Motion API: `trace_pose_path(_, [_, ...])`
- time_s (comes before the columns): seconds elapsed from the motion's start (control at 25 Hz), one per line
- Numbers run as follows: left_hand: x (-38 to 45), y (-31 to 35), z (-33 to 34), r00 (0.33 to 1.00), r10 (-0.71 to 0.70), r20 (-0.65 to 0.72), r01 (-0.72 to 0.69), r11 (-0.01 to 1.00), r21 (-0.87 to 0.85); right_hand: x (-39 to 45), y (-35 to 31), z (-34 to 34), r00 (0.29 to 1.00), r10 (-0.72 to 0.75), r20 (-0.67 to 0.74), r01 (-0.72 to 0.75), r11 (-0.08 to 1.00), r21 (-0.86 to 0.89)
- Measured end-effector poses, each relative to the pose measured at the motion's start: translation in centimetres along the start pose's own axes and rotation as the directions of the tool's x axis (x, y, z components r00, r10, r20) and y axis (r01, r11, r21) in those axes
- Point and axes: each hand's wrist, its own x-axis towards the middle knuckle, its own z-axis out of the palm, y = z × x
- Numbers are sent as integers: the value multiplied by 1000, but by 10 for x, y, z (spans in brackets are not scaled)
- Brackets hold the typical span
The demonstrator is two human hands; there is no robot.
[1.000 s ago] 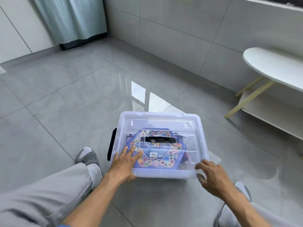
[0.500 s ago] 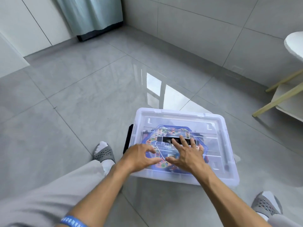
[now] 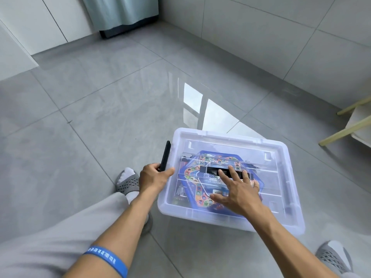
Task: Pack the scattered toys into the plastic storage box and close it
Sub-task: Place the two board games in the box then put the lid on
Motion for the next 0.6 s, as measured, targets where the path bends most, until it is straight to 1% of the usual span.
trace_pose_path(0.08, [-5,4,3,990,111,-86,-85,960,266,-1,-1,-1,1000,-1,-1,1,1000,-1])
trace_pose_path(0.12, [-8,5,4,984,140,-110,-97,940,327,-1,-2,-2,1000,-1,5,1,1000,-5])
trace_pose_path(0.24, [-10,9,5,976,194,-95,-137,895,424,0,-3,-3,1000,8,15,-8,1000,12])
trace_pose_path(0.32, [-12,16,5,975,207,-85,-150,884,442,-1,-1,-2,1000,5,5,-5,1000,-3])
trace_pose_path(0.36, [-15,19,7,967,239,-90,-164,852,497,-1,-2,-4,1000,5,6,-5,1000,-14])
trace_pose_path(0.4, [-19,22,14,943,326,-69,-229,785,575,-2,-3,-5,1000,3,10,-3,1000,-20])
trace_pose_path(0.44, [-28,22,26,903,430,10,-342,703,624,-6,-4,-7,1000,-9,15,9,1000,-20])
trace_pose_path(0.48, [-39,22,44,841,521,145,-494,630,599,-10,-3,-7,999,-40,-7,40,999,-3])
trace_pose_path(0.52, [-51,24,62,777,558,291,-616,579,534,-14,1,-8,994,-85,-68,88,995,43])
trace_pose_path(0.56, [-61,24,79,735,543,406,-676,542,498,-17,7,-10,976,-107,-191,137,978,155])
trace_pose_path(0.6, [-67,22,94,723,516,460,-691,523,499,-21,18,-12,934,-54,-352,171,935,312])
